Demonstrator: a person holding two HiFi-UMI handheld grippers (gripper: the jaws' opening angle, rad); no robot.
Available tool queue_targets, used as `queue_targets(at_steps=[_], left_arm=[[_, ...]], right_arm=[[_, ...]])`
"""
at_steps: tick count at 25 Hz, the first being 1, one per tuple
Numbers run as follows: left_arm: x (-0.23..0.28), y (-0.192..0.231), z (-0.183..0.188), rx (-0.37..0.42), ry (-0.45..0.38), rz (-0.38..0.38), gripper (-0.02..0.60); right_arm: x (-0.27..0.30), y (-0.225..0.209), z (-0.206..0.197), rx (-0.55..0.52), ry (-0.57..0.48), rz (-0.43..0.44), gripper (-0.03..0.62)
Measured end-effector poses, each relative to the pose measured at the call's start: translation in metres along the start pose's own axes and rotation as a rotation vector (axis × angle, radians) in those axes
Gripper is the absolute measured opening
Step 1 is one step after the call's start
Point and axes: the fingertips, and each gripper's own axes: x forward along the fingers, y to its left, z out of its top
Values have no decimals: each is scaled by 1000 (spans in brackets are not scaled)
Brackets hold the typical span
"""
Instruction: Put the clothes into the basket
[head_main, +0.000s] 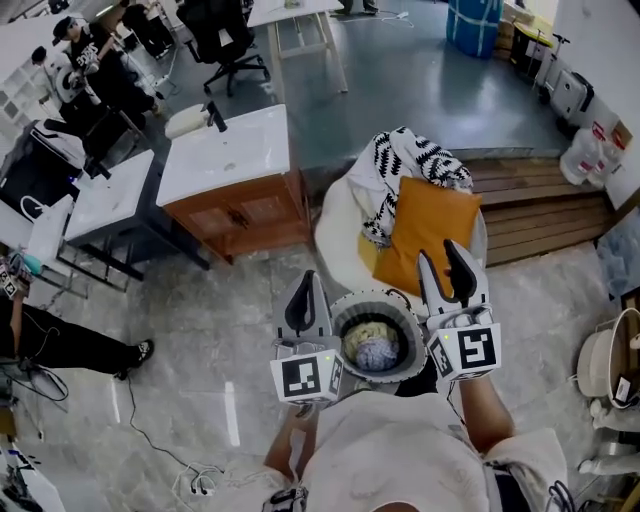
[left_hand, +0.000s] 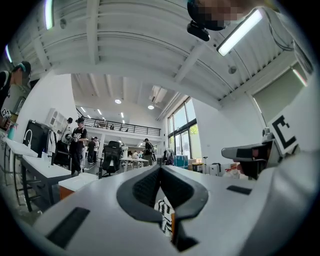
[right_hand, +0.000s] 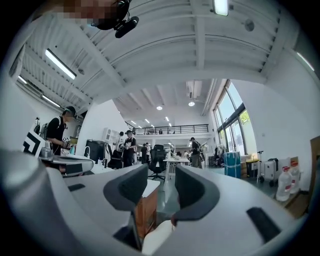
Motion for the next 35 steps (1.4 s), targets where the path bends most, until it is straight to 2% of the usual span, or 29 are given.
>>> queue_targets(at_steps=[10,14,16,35], left_arm=[[-4,-5,22,49,-17,-19,5],[-6,-6,26,47,-20,-25,5],[-7,-7,28,48,-25,-26,5],[-8,-9,24,55,-14,-28,5]], right_arm=[[-3,1,16,13,-22,-29,103],[-5,2,17,27,-10,-46,14],[-5,3,15,28,-13,-46,-11],[-7,9,11,30,-1,-22,-12]])
